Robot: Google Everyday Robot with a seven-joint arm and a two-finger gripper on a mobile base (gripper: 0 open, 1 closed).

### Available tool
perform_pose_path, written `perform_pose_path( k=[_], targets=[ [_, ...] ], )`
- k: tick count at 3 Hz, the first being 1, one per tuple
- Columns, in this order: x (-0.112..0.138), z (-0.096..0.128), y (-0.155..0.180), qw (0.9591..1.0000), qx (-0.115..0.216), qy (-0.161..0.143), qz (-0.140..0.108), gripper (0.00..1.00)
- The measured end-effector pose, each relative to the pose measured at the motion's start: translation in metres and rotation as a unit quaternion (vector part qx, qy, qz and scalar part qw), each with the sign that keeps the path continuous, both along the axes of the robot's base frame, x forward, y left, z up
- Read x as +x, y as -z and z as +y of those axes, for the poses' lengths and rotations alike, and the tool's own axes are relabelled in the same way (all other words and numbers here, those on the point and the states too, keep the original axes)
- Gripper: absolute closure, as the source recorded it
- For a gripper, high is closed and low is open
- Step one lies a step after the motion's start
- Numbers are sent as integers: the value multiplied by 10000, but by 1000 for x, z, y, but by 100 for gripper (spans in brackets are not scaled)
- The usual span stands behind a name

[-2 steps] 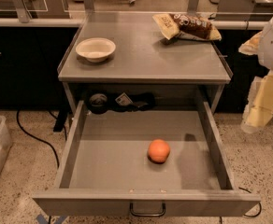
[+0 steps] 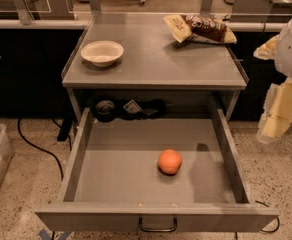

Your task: Pick orange from top drawer and place on counter

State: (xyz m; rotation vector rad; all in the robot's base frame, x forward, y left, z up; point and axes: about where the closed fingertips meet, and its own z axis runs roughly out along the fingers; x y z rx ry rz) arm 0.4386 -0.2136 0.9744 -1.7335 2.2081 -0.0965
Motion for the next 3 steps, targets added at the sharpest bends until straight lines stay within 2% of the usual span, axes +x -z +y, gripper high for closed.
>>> perform_pose_path(
  k=[1,3],
  targets=[
    [3,5,25,9996,193,-217,56,0],
    [24,5,107,9972,441,-514,310,0]
  ],
)
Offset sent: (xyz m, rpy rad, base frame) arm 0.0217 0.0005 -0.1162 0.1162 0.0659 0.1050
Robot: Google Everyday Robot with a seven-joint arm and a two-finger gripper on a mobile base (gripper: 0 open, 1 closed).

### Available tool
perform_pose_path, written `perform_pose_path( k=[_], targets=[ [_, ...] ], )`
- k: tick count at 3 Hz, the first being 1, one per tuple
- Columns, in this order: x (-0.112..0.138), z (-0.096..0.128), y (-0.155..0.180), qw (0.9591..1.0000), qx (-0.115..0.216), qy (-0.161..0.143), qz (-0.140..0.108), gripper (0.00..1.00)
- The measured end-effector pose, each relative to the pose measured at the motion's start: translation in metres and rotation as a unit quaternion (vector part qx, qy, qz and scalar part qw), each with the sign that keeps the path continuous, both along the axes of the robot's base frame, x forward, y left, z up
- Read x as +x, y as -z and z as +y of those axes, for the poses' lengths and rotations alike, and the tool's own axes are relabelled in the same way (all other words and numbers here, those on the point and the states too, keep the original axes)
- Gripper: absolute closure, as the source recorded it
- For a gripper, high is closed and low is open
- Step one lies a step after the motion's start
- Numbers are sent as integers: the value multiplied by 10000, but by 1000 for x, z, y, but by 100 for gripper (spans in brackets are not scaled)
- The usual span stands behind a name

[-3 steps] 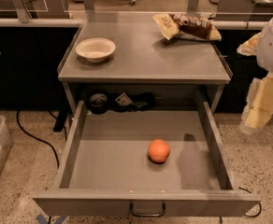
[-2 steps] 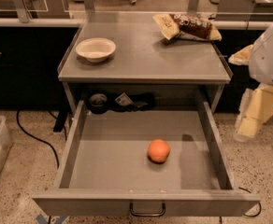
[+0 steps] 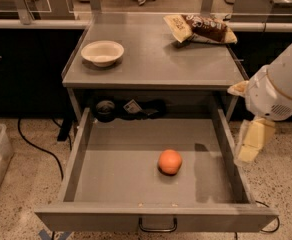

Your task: Pick orange from top drawer and place on counter

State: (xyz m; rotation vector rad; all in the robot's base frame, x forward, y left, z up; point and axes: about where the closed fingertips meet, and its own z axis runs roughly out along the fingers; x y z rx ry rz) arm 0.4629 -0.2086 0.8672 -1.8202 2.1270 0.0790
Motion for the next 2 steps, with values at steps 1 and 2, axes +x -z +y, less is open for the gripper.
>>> perform_pose_path(
  k=[1,2],
  targets=[
    [12,9,50,9997,43,-178,172,0],
    [14,24,90,9990,257,-201,322,0]
  ],
)
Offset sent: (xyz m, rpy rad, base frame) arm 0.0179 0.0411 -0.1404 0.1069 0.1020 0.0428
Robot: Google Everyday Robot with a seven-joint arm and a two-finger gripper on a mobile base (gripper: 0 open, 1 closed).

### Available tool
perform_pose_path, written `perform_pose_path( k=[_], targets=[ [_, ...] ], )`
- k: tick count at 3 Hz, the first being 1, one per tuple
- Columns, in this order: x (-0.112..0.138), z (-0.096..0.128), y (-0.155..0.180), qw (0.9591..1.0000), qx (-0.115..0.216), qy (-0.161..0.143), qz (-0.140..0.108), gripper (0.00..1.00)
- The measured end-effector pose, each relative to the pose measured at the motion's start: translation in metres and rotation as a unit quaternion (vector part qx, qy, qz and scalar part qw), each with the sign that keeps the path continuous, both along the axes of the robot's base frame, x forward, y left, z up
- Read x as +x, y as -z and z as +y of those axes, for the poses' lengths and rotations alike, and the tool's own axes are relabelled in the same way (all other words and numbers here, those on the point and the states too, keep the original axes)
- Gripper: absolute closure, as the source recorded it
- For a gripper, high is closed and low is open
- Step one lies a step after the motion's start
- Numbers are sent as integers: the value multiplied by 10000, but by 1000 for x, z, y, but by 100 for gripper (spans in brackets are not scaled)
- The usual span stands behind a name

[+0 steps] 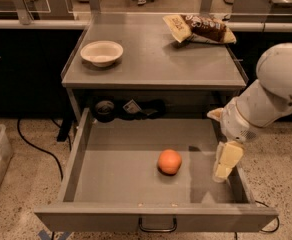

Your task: Pick orange from top drawer and place on counter

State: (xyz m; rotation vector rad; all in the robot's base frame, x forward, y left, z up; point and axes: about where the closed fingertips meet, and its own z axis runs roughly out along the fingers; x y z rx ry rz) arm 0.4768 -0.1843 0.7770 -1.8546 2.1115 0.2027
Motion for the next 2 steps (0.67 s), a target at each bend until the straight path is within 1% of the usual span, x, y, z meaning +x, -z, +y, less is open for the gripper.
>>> perform_pose_path(
  k=[1,2],
  targets=[
    [-8,20,32,9997,192,-2,159,0],
    [-3,27,38,9996,222,-80,137,0]
  ],
)
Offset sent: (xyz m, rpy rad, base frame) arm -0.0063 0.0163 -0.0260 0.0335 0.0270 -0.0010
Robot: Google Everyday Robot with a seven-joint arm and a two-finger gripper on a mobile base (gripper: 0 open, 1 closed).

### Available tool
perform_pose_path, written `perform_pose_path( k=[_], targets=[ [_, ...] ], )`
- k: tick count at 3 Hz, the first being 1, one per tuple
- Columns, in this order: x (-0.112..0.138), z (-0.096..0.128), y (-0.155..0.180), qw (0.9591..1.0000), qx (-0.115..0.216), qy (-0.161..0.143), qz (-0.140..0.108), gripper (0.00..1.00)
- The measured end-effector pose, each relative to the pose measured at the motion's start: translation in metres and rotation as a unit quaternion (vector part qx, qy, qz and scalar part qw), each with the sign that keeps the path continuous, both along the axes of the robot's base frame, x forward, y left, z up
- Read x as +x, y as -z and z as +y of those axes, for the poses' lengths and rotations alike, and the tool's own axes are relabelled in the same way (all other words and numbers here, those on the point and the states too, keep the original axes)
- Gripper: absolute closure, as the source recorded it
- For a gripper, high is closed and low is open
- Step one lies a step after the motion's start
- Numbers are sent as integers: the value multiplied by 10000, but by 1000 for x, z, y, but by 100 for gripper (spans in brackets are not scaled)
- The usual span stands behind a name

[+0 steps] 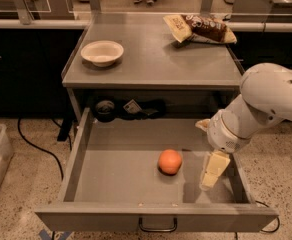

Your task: Pick orange from top drawer and place on counter

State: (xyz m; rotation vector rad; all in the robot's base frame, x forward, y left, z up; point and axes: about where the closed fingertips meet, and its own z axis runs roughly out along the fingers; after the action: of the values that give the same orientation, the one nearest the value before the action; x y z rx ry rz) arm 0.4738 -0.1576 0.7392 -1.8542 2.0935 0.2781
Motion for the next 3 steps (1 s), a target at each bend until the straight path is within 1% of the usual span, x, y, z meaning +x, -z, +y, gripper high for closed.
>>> perform_pose_path(
  k=[1,2,3],
  targets=[
    [18,23,21,9997,165,-198,27,0],
    [36,50,37,9985,288,-460,45,0],
    [38,68,58,9969,421,-637,172,0]
  ],
)
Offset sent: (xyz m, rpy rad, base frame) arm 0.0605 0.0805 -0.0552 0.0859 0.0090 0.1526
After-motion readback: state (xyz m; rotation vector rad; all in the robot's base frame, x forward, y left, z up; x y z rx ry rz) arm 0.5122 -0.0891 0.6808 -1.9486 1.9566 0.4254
